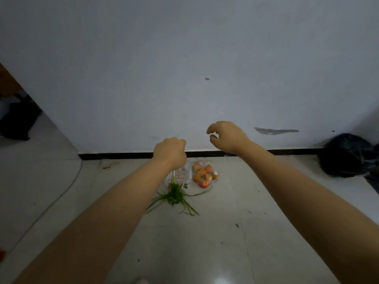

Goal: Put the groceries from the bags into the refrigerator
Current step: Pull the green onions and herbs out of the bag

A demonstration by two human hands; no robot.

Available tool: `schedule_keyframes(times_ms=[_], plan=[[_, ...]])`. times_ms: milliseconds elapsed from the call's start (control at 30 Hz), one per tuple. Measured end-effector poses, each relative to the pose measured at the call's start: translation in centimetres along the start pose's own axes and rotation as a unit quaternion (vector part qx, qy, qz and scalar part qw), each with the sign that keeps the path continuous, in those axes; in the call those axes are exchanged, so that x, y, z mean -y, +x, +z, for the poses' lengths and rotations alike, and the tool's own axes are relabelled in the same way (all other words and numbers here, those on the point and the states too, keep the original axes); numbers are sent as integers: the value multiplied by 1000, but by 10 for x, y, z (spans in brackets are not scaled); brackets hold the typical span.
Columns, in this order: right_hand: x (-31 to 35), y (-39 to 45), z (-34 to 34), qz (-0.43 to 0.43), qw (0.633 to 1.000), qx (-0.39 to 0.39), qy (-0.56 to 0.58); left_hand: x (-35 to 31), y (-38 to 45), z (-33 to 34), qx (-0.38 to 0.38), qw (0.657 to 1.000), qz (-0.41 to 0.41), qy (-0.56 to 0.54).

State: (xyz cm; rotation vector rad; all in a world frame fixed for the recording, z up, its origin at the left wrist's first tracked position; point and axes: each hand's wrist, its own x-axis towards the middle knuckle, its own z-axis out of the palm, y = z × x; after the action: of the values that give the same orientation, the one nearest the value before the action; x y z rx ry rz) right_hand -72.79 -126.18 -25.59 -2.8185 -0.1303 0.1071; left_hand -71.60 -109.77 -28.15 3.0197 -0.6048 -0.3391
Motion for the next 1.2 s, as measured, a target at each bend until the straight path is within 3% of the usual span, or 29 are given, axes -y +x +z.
schedule_keyframes(times_ms=[133,267,467,833,1100,1200], plan=[[18,75,63,38,997,48,42,87,53,32,56,998,-1,1],[34,143,126,119,988,31,90,168,123,60,117,993,19,-11],[27,213,235,203,965,86,139,248,222,123,169,985,14,23],[-46,333,445,349,903,182,173,306,377,312,299,947,87,77],[-96,410,631,409,875,187,176,346,479,499,311,919,195,146],[-123,437,696,411,876,197,162,356,516,569,279,914,248,161]])
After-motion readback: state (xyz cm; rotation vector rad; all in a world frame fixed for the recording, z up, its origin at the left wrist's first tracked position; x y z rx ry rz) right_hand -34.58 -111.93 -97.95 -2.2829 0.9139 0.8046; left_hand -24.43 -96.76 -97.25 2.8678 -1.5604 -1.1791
